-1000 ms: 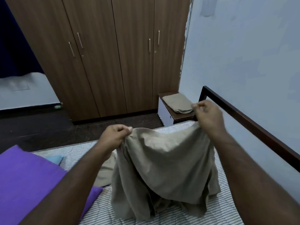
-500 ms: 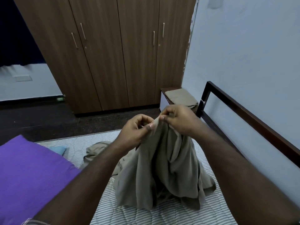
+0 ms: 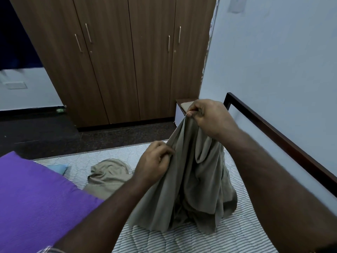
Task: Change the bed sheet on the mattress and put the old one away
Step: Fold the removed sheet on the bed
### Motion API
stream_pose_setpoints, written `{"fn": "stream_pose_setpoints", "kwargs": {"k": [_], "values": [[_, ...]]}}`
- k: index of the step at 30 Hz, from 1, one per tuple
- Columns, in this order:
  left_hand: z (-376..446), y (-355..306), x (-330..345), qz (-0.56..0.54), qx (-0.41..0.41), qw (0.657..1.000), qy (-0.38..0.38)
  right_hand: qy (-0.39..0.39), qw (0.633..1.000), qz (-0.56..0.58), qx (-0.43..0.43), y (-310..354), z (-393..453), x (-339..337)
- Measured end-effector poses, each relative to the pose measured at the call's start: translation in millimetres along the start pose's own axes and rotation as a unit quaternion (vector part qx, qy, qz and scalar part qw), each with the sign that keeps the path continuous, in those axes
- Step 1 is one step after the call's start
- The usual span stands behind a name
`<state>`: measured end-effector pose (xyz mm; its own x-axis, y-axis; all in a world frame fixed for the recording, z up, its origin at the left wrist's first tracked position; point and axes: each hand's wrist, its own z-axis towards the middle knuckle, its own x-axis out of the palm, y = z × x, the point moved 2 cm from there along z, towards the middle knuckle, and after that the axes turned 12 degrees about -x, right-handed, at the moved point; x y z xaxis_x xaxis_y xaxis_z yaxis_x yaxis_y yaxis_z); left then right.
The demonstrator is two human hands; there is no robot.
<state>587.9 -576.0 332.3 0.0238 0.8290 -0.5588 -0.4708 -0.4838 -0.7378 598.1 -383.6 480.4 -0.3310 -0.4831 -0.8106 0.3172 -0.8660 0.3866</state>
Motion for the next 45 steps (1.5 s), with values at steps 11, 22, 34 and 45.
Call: {"fn": "stream_pose_setpoints", "kwargs": {"k": [11,22,34,45], "values": [[13,-3,32,0.146,-0.147,0.978,-0.04,0.007,1.0,0.011,0.005,23,1,9],[16,12,29,0.066,-0.122,0.989,-0.042,-0.012,0.999,0.043,0.006,24,3,-6],[5,-2,44,0.128,-0.178,0.975,-0.027,-0.018,0.999,0.037,-0.014,35,4,-2],[54,11,-39,0.145,-0.138,0.979,-0.034,0.009,0.996,-0.048,0.072,-32,-10,-14]]}}
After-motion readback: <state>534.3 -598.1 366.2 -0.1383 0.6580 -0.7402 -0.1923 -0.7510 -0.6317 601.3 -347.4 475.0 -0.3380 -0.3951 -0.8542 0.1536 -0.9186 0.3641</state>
